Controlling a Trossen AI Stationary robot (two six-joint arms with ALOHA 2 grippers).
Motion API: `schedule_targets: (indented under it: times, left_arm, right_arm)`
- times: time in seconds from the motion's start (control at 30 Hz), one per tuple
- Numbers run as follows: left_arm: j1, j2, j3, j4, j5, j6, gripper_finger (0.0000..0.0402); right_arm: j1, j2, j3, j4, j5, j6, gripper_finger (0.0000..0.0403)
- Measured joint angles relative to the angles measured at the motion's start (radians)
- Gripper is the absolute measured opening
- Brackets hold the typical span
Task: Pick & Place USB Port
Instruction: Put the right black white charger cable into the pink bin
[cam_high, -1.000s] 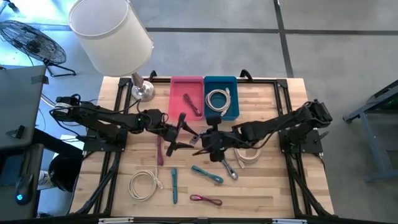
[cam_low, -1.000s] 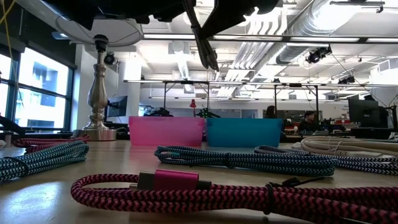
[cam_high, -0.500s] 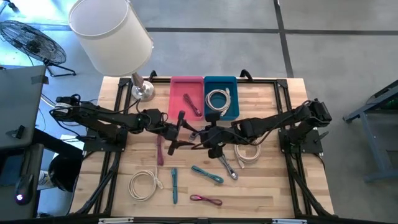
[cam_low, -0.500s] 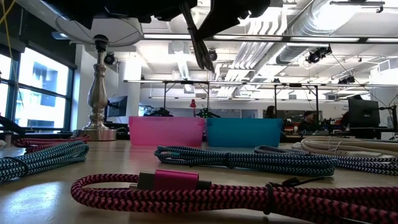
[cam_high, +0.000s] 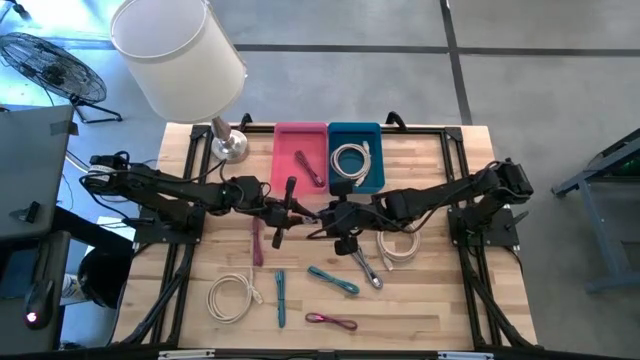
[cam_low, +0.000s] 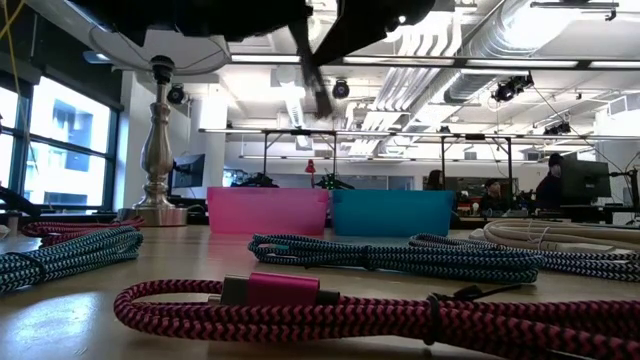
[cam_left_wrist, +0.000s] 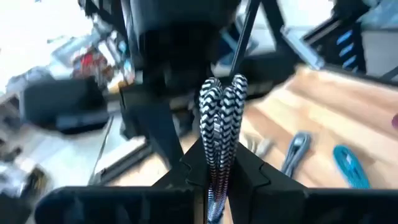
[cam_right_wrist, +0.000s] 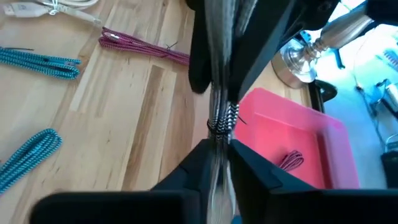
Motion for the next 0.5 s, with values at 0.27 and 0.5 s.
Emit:
schedule_targets:
  times: [0.27, 0.5]
  left_arm:
    - [0.007, -0.038, 0.003, -0.128, -0.274, 0.112, 0.0025]
    - [0.175, -0.084, 0.117, -0.518, -0.292, 0.374, 0.0023]
  right_arm:
    - [0.001, -0.001, 0.0, -0.069, 0.148, 0.05, 0.0121]
    - [0.0, -0.001, 0.0, -0.093, 0.204, 0.056, 0.015]
